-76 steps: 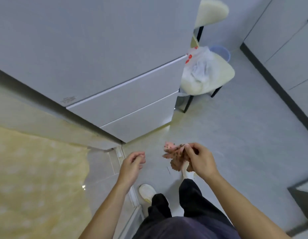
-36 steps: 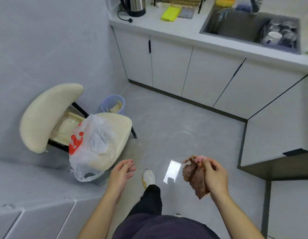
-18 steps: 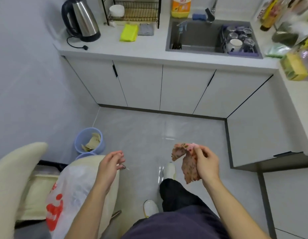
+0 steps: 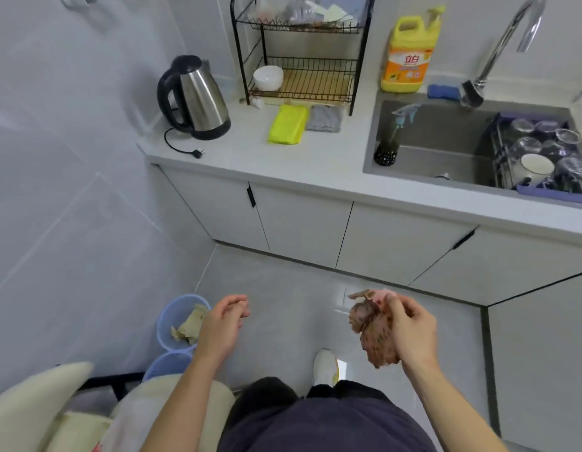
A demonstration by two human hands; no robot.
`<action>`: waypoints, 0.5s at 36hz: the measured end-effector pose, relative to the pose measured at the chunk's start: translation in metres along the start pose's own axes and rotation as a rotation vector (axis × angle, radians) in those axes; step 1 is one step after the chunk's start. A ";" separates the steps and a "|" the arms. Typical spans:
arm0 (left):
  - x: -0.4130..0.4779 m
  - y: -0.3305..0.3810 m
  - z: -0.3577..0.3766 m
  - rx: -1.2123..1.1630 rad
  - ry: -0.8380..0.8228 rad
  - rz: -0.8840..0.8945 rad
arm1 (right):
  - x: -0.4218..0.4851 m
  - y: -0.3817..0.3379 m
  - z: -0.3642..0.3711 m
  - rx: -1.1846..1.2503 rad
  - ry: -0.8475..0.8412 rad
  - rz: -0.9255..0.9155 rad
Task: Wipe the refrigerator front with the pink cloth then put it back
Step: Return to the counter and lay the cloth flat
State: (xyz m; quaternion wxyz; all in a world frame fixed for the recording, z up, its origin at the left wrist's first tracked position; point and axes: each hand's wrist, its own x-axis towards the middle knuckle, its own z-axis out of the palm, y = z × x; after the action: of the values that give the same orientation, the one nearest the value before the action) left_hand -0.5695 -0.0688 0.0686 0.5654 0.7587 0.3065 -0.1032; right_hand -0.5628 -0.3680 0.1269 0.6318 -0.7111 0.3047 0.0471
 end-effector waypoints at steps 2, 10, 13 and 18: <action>0.023 0.018 0.005 0.004 -0.018 0.002 | 0.024 -0.022 0.008 -0.010 -0.016 0.007; 0.109 0.093 0.034 0.013 -0.062 0.016 | 0.111 -0.080 0.053 -0.041 -0.006 -0.004; 0.152 0.124 0.047 0.034 -0.106 0.056 | 0.147 -0.093 0.073 -0.073 -0.010 0.027; 0.223 0.176 0.066 0.046 -0.208 0.094 | 0.188 -0.138 0.106 -0.044 0.009 0.031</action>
State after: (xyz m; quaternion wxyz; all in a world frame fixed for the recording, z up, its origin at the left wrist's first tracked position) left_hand -0.2782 -0.0822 0.0737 0.5809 0.7703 0.2076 -0.1616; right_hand -0.3091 -0.3379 0.1409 0.6139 -0.7203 0.3174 0.0603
